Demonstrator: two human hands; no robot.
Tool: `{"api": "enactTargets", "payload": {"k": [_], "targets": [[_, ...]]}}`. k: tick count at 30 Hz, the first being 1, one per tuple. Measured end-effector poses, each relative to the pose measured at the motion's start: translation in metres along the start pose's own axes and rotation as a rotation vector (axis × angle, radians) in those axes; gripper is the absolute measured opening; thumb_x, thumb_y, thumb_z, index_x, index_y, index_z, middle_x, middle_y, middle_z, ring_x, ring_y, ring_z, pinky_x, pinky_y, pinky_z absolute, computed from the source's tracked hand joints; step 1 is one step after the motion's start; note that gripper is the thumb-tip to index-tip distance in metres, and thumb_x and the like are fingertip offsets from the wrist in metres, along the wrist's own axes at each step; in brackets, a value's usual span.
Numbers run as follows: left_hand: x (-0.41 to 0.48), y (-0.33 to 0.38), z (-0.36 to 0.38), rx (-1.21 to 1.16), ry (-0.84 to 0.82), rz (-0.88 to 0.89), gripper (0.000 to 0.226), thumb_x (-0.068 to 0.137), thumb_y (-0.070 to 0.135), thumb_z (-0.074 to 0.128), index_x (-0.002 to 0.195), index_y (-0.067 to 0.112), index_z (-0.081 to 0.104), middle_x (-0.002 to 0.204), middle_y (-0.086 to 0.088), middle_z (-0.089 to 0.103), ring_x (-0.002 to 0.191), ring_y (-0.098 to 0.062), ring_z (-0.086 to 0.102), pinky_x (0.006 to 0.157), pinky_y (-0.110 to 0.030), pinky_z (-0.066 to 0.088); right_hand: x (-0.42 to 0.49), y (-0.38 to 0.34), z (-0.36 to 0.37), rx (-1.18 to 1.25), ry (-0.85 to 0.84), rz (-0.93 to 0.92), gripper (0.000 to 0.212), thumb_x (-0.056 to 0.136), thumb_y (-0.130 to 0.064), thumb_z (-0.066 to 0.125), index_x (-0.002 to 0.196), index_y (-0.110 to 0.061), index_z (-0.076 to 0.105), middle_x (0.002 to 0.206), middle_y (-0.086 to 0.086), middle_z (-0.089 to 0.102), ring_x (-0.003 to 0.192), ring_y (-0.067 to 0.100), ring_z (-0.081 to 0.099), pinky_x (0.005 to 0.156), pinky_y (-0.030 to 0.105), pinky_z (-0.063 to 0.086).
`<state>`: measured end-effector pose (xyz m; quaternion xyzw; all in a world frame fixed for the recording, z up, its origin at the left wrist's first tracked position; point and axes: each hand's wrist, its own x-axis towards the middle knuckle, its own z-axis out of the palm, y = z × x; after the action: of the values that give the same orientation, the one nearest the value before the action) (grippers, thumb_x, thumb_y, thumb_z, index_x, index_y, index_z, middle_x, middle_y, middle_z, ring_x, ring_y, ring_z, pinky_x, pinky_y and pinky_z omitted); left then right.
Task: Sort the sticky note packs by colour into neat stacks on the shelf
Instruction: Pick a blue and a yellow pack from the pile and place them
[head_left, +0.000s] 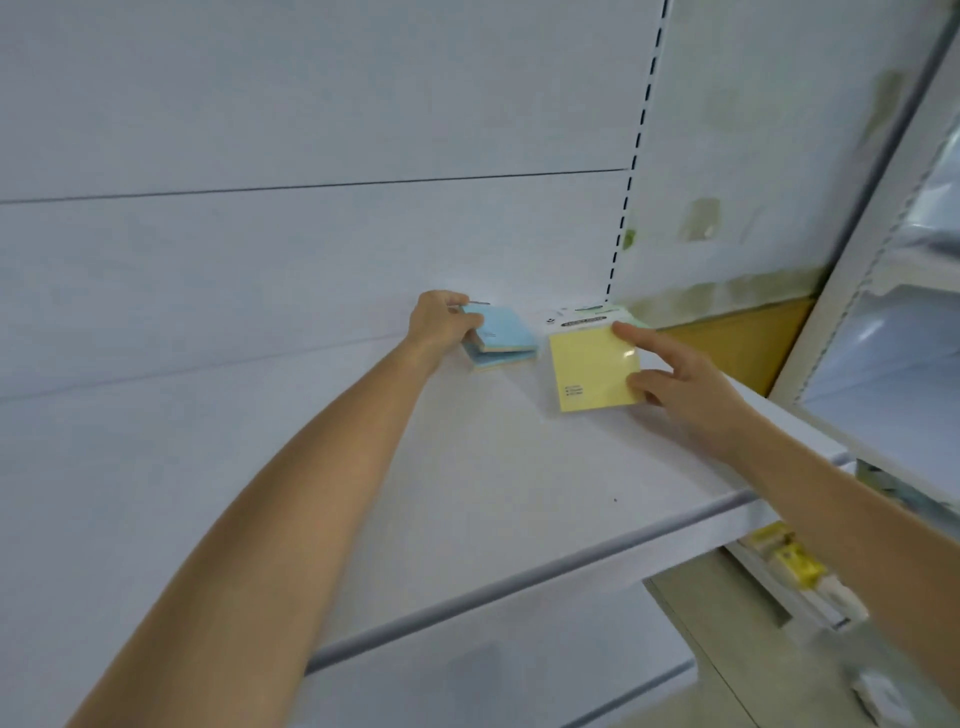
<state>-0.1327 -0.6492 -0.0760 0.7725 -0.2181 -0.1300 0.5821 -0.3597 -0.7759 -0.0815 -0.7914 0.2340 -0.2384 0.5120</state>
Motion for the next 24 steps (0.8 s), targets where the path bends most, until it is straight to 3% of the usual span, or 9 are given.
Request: {"api": "enactTargets", "payload": {"k": [2, 4, 5, 7, 9, 13, 18, 22, 24], "targets": [[0.003, -0.003, 0.003, 0.082, 0.056, -0.015, 0.055, 0.059, 0.015, 0.072, 0.111, -0.002, 0.062, 0.114, -0.023, 0.063, 0.107, -0.033, 0.063, 0.097, -0.044, 0.05, 0.009, 0.002, -0.006, 0.01, -0.041, -0.01, 0.059, 0.085, 0.003, 0.047, 0.101, -0.054, 0.057, 0.097, 0.014, 0.052, 0.079, 0.022, 0.042, 0.085, 0.04, 0.046], [-0.004, 0.001, 0.004, 0.202, 0.093, -0.033, 0.04, 0.06, 0.018, 0.069, 0.096, 0.001, 0.068, 0.107, -0.02, 0.066, 0.103, -0.027, 0.063, 0.095, -0.042, 0.051, 0.016, 0.001, -0.009, 0.022, -0.083, -0.015, 0.057, 0.085, 0.003, 0.047, 0.107, -0.049, 0.057, 0.114, 0.034, 0.052, 0.08, 0.023, 0.042, 0.092, 0.05, 0.047], [-0.007, 0.002, 0.004, 0.251, 0.101, -0.04, 0.031, 0.064, 0.017, 0.069, 0.092, 0.003, 0.068, 0.105, -0.019, 0.066, 0.102, -0.026, 0.063, 0.095, -0.04, 0.051, 0.019, 0.0, -0.01, 0.022, -0.099, -0.02, 0.058, 0.085, 0.004, 0.047, 0.111, -0.048, 0.055, 0.126, 0.033, 0.049, 0.08, 0.023, 0.042, 0.094, 0.053, 0.047], [-0.009, 0.001, 0.004, 0.336, 0.097, -0.043, 0.029, 0.075, 0.012, 0.066, 0.103, 0.004, 0.068, 0.109, -0.018, 0.066, 0.105, -0.028, 0.063, 0.093, -0.033, 0.051, 0.025, 0.001, -0.009, 0.033, -0.115, -0.047, 0.059, 0.084, 0.004, 0.047, 0.113, -0.047, 0.053, 0.133, 0.029, 0.047, 0.077, 0.022, 0.042, 0.085, 0.042, 0.047], [-0.011, -0.003, 0.004, 0.401, 0.084, -0.028, 0.027, 0.081, 0.011, 0.06, 0.107, 0.008, 0.066, 0.109, -0.016, 0.066, 0.104, -0.028, 0.062, 0.085, -0.029, 0.048, 0.031, 0.003, -0.005, 0.064, -0.129, -0.061, 0.058, 0.084, 0.004, 0.047, 0.114, -0.045, 0.054, 0.127, 0.022, 0.054, 0.078, 0.021, 0.045, 0.08, 0.033, 0.042], [-0.019, -0.007, -0.008, 0.526, 0.116, 0.048, 0.035, 0.092, 0.023, 0.051, 0.123, 0.008, 0.057, 0.135, -0.009, 0.055, 0.127, -0.023, 0.048, 0.101, -0.025, 0.034, 0.035, -0.003, 0.014, 0.121, -0.18, -0.083, 0.056, 0.086, 0.007, 0.045, 0.12, -0.036, 0.052, 0.111, -0.013, 0.052, 0.085, 0.014, 0.049, 0.087, 0.031, 0.043], [-0.044, -0.028, -0.079, 0.757, 0.153, 0.129, 0.032, 0.096, 0.019, 0.042, 0.118, 0.004, 0.06, 0.13, -0.014, 0.059, 0.123, -0.029, 0.051, 0.102, -0.031, 0.034, 0.043, -0.033, 0.072, 0.092, -0.26, -0.137, 0.055, 0.085, 0.009, 0.042, 0.128, -0.024, 0.051, 0.125, -0.006, 0.045, 0.104, 0.016, 0.048, 0.098, 0.041, 0.046], [-0.073, -0.053, -0.151, 0.915, 0.151, 0.018, 0.037, 0.097, 0.026, 0.04, 0.128, 0.011, 0.053, 0.135, -0.016, 0.053, 0.127, -0.035, 0.045, 0.108, -0.041, 0.035, 0.047, -0.058, 0.14, 0.075, -0.335, -0.148, 0.053, 0.085, 0.006, 0.043, 0.131, -0.02, 0.049, 0.121, -0.001, 0.046, 0.099, 0.016, 0.048, 0.074, 0.024, 0.046], [-0.087, -0.063, -0.175, 0.96, 0.12, -0.02, 0.039, 0.096, 0.029, 0.04, 0.131, 0.013, 0.051, 0.139, -0.012, 0.051, 0.131, -0.033, 0.041, 0.11, -0.042, 0.034, 0.049, -0.066, 0.171, 0.021, -0.364, -0.137, 0.054, 0.084, 0.004, 0.043, 0.132, -0.021, 0.048, 0.127, 0.0, 0.048, 0.096, 0.016, 0.047, 0.073, 0.022, 0.043]]}}
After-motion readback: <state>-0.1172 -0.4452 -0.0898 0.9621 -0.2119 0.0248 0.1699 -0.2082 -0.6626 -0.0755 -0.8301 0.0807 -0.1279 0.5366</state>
